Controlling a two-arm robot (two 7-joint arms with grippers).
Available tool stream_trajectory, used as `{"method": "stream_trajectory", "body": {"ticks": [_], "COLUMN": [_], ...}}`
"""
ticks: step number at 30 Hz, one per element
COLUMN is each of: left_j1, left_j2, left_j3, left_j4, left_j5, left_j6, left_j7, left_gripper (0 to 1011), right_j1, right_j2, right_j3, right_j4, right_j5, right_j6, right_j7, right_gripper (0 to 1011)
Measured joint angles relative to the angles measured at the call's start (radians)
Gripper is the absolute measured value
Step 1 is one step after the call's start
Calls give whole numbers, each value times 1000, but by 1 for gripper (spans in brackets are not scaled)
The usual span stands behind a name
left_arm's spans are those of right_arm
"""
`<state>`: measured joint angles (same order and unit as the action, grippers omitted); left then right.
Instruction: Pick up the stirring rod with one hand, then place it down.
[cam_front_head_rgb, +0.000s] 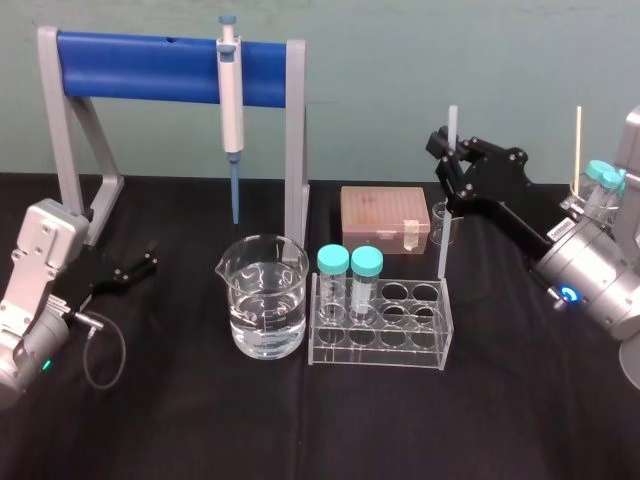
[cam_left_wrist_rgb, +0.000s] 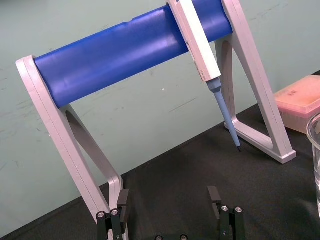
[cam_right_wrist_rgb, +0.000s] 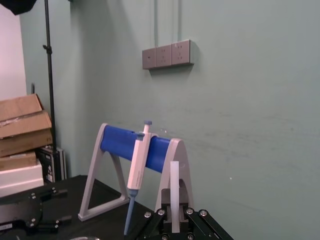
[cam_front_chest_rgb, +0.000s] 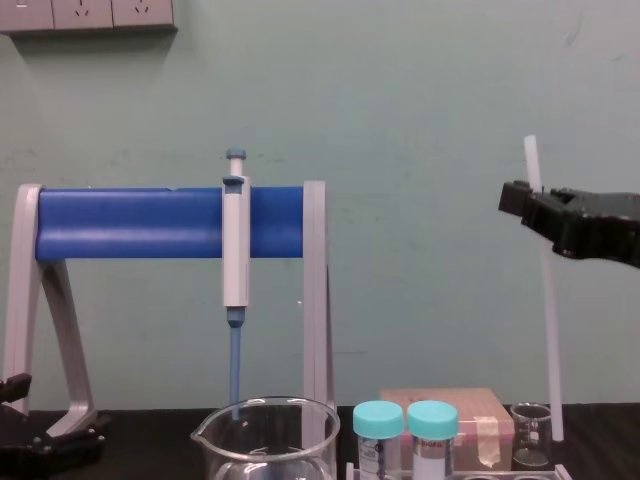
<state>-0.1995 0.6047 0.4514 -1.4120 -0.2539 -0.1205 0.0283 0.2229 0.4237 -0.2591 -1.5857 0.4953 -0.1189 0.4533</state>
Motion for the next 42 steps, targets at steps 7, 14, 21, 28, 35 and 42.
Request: {"method": "stream_trajectory", "body": {"ticks": [7,14,21,28,35,42], "left_j1": [0,0,0,0,0,0], "left_j2": [0,0,0,0,0,0], "left_j3": [0,0,0,0,0,0], "left_j4": [0,0,0,0,0,0], "left_j5": [0,0,0,0,0,0], "left_j6": [0,0,0,0,0,0], "left_j7": [0,0,0,0,0,0], "left_gripper": [1000,1000,1000,1000,1000,1000], "right_j1": [0,4,15,31,47,57], "right_j2": [-16,-42,-57,-71,-84,-92], "right_j3": [-14,-11,-8,-12,-18,-27], "right_j4": [56,114,140,174,212,241], "right_j5": [-39,-29,-13,-10,-4,0], "right_j6": [-59,-91,-98,-102,-103,-96], "right_j7": [1,22,37,42,53,59], "right_gripper": [72,72,72,72,72,72]}}
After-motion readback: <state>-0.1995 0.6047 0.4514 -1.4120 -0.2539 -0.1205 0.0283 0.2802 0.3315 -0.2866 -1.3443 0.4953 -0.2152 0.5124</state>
